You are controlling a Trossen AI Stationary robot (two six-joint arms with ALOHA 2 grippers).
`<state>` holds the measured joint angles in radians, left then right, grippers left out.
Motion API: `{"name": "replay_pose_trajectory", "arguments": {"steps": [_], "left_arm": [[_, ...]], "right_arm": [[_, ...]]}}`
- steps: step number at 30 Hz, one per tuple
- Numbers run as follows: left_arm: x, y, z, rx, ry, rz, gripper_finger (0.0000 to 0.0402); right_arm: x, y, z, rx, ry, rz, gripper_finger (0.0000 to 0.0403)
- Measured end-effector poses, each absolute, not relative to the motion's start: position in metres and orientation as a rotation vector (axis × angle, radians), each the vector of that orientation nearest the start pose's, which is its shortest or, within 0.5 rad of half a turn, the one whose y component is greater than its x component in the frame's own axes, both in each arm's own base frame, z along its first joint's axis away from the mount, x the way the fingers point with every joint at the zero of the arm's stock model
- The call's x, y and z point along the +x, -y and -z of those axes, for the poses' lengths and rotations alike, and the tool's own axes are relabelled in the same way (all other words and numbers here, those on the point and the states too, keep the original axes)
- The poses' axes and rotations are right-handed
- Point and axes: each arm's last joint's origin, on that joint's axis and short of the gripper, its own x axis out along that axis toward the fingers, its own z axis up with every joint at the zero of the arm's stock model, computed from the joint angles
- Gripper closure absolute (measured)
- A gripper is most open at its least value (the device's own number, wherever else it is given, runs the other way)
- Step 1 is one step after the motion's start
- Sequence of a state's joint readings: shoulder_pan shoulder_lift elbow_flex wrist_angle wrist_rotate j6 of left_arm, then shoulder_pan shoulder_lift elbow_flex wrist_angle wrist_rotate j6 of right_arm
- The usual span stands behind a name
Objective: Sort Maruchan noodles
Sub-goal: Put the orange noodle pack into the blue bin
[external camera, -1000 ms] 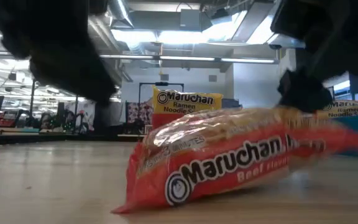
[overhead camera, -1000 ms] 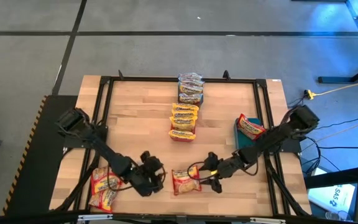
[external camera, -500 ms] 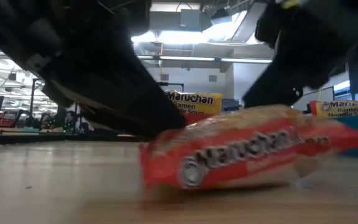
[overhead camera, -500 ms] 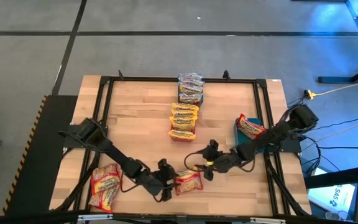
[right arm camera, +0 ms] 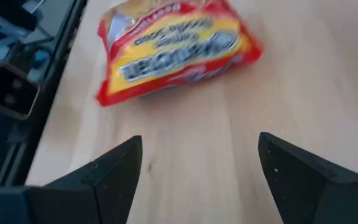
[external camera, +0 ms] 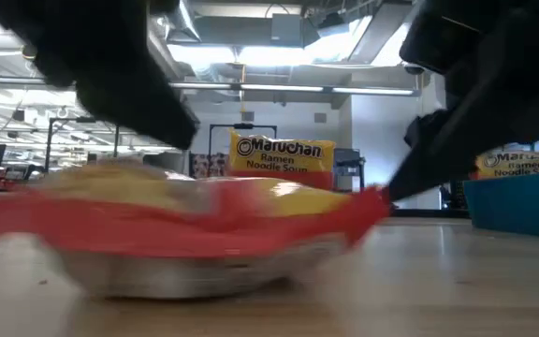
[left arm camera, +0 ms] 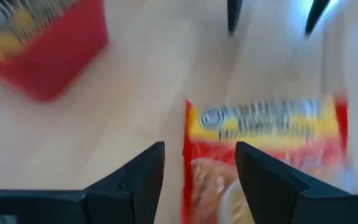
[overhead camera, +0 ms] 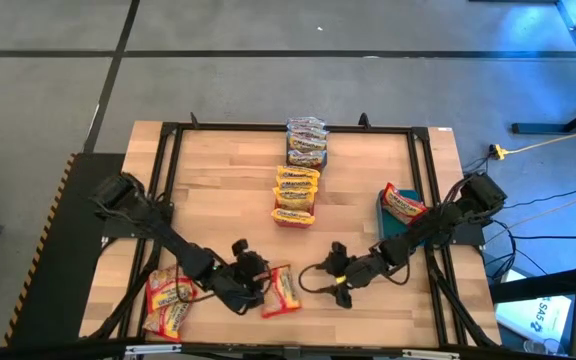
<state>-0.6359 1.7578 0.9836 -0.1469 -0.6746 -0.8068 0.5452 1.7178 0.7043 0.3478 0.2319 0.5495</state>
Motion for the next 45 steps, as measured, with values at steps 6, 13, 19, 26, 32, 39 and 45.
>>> {"name": "replay_pose_trajectory", "arguments": {"steps": [6, 13, 19, 26, 32, 39, 45], "left_arm": [[0.285, 0.203, -0.180, -0.201, -0.520, -0.234, 0.0209], [0.289, 0.215, -0.144, -0.200, -0.649, -0.125, 0.0209], [0.287, 0.221, -0.137, -0.213, -0.693, -0.092, 0.0209], [0.285, 0.218, -0.134, -0.168, -0.671, -0.135, 0.0209], [0.287, 0.214, -0.134, -0.083, -0.642, -0.162, 0.0209], [0.296, 0.208, -0.156, -0.027, -0.614, -0.134, 0.0209], [0.276, 0.212, -0.181, -0.091, -0.663, -0.116, 0.0209]], "right_arm": [[0.284, -0.147, -0.153, 0.283, -0.552, -0.011, 0.0112], [0.298, -0.131, -0.144, 0.415, -0.563, 0.023, 0.0112], [0.305, -0.141, -0.128, 0.527, -0.584, -0.090, 0.0112], [0.311, -0.146, -0.117, 0.603, -0.611, -0.167, 0.0112], [0.309, -0.148, -0.115, 0.658, -0.677, -0.231, 0.0111], [0.309, -0.149, -0.116, 0.666, -0.677, -0.242, 0.0111], [0.309, -0.148, -0.116, 0.751, -0.681, -0.187, 0.0111]]}}
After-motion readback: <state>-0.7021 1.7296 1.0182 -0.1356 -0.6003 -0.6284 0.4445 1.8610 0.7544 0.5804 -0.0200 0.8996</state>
